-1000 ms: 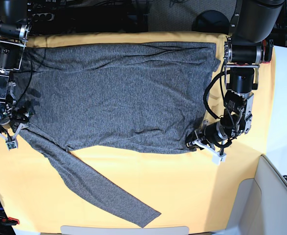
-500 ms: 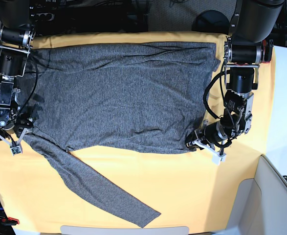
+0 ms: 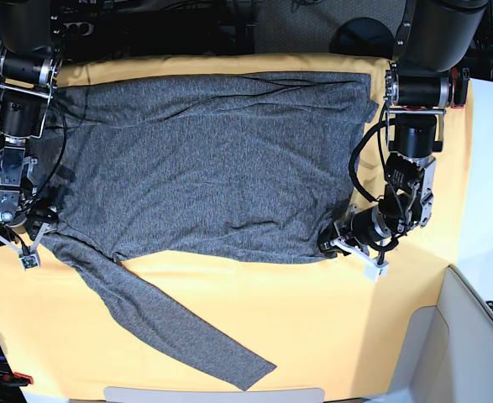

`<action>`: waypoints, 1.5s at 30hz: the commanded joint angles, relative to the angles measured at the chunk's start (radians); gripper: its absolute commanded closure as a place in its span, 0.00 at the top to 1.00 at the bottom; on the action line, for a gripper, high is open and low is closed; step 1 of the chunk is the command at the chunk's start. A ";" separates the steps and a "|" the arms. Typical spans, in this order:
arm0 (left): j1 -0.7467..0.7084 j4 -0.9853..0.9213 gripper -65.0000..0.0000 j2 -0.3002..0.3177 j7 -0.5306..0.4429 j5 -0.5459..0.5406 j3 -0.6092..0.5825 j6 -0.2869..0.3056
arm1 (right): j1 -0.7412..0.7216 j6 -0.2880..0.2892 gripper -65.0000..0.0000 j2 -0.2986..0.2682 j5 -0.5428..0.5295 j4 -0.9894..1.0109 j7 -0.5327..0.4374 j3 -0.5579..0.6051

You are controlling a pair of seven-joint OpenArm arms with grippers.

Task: Fold the T-shirt properly
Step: 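Hold the grasped shirt edge with both grippers, then fold the grasped edge over the shirt toward the arm bases with both grippers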

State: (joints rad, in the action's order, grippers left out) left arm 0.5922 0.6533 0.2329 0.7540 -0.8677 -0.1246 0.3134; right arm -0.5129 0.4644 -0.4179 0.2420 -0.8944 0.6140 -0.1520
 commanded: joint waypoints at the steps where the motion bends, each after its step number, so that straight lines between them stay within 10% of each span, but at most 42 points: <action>1: 0.013 0.006 0.00 0.003 0.032 0.020 -0.005 -0.006 | -0.026 -0.003 0.63 -0.020 0.009 -0.012 -0.010 -0.002; 13: 0.013 0.006 0.00 0.003 0.032 0.020 -0.005 -0.006 | -0.040 -0.114 0.62 -0.022 0.010 -0.006 -0.010 -0.002; 30: 0.012 0.007 0.00 0.003 0.032 0.020 -0.005 -0.006 | -0.037 -0.115 0.62 -0.014 0.010 0.048 -0.013 -0.004; 39: 0.012 0.009 0.00 0.003 0.032 0.020 -0.005 -0.006 | -0.036 -0.114 0.02 -0.014 0.010 0.064 -0.015 -0.002; 45: 0.012 0.012 0.00 0.003 0.032 0.020 -0.005 -0.006 | -0.031 -0.114 0.00 -0.014 0.010 0.053 -0.015 -0.002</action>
State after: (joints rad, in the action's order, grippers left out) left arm 0.5900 0.6571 0.2325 0.7563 -0.8677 -0.1246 0.3138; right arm -0.5236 0.3550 -0.4122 0.2409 -0.8238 0.6006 -0.1520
